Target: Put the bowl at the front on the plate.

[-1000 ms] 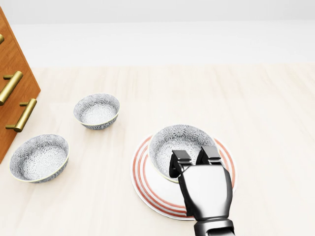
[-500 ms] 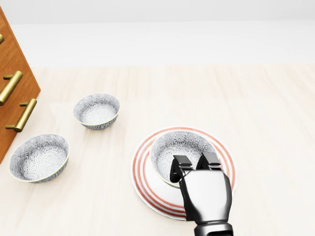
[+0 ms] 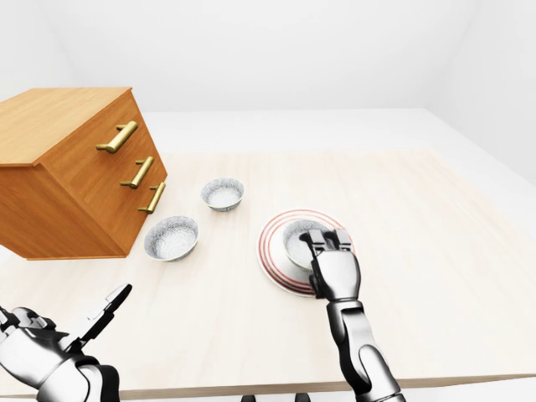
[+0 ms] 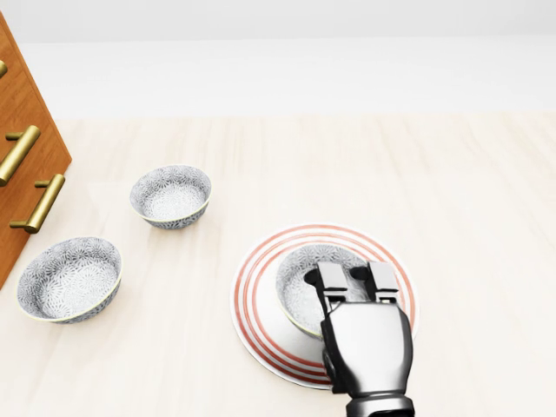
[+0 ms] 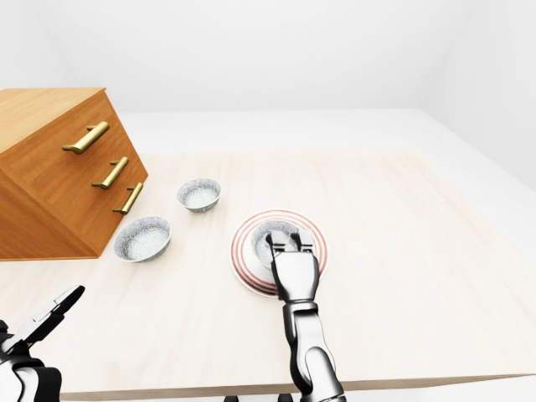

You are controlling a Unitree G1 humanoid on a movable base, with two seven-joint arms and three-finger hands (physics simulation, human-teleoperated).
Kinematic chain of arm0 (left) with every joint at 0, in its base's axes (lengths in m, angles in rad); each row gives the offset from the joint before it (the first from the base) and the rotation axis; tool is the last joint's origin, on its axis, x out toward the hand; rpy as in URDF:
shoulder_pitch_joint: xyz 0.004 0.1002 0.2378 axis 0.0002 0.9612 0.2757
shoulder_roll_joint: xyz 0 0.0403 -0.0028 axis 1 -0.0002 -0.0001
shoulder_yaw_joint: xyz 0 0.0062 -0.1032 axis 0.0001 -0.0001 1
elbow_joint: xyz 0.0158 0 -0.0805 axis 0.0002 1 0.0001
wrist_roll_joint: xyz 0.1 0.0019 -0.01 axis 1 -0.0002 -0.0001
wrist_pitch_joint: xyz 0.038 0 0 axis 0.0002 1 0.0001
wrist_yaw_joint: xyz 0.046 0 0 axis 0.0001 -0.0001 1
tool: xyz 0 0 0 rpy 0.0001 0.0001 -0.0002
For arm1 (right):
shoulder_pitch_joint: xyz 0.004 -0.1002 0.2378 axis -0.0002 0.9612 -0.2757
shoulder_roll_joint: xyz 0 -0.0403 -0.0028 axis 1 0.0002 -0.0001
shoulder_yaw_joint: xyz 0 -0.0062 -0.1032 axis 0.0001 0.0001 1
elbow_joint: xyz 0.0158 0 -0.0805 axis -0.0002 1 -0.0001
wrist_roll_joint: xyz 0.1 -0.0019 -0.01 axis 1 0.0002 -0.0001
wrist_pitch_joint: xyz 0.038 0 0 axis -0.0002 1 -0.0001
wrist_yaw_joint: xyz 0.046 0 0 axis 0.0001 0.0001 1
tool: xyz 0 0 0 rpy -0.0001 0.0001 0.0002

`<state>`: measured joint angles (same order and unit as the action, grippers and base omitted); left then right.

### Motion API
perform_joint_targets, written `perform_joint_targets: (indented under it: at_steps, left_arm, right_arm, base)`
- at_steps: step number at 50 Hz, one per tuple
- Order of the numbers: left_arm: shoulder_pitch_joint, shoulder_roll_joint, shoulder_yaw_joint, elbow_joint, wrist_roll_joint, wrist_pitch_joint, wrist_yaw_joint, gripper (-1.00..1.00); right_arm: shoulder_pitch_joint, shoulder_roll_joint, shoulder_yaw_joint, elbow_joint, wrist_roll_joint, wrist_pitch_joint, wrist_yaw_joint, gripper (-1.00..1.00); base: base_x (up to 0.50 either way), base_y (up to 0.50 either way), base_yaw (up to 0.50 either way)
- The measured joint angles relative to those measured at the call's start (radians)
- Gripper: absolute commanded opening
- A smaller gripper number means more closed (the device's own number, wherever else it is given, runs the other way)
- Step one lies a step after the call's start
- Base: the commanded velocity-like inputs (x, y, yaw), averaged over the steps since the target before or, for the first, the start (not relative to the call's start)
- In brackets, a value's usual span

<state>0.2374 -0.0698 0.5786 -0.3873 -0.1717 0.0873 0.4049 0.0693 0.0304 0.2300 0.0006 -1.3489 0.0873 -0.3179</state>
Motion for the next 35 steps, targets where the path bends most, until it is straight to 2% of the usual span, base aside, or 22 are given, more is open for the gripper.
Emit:
perform_joint_targets:
  at_steps: [10,16,22,26,28,32,35]
  left_arm:
    - [0.001,-0.003,0.005,-0.014,-0.001,0.0,-0.004,1.0]
    - [0.002,-0.004,0.006,-0.019,0.0,0.0,-0.005,1.0]
    - [0.001,-0.004,0.006,-0.017,0.0,0.0,-0.004,1.0]
    - [0.0,-0.003,0.005,-0.012,0.002,0.0,-0.003,1.0]
    - [-0.001,-0.003,0.005,-0.008,0.003,0.0,-0.002,1.0]
    - [-0.002,-0.002,0.002,-0.002,0.007,0.0,0.001,1.0]
    - [-0.001,-0.002,0.0,0.002,0.009,0.0,0.003,1.0]
  right_arm:
    - [0.0,-0.002,0.002,-0.027,-0.019,0.0,0.003,1.0]
    - [0.018,-0.003,0.024,-0.137,-0.101,0.0,0.089,1.0]
    - [0.025,0.018,0.053,-0.339,-0.286,0.0,0.281,1.0]
    - [0.004,0.036,0.04,-0.488,-0.397,0.0,0.427,1.0]
    - [-0.02,0.053,0.008,-0.565,-0.437,0.0,0.504,1.0]
    - [-0.107,0.12,-0.108,-0.718,-0.499,-0.004,0.662,1.0]
    - [-0.192,0.141,-0.185,-0.804,-0.532,-0.005,0.777,1.0]
  base:
    - [0.0,0.0,0.0]
    - [0.0,0.0,0.0]
    - [0.0,0.0,0.0]
    - [0.0,0.0,0.0]
    - [0.0,0.0,0.0]
    - [0.0,0.0,0.0]
    - [0.0,0.0,0.0]
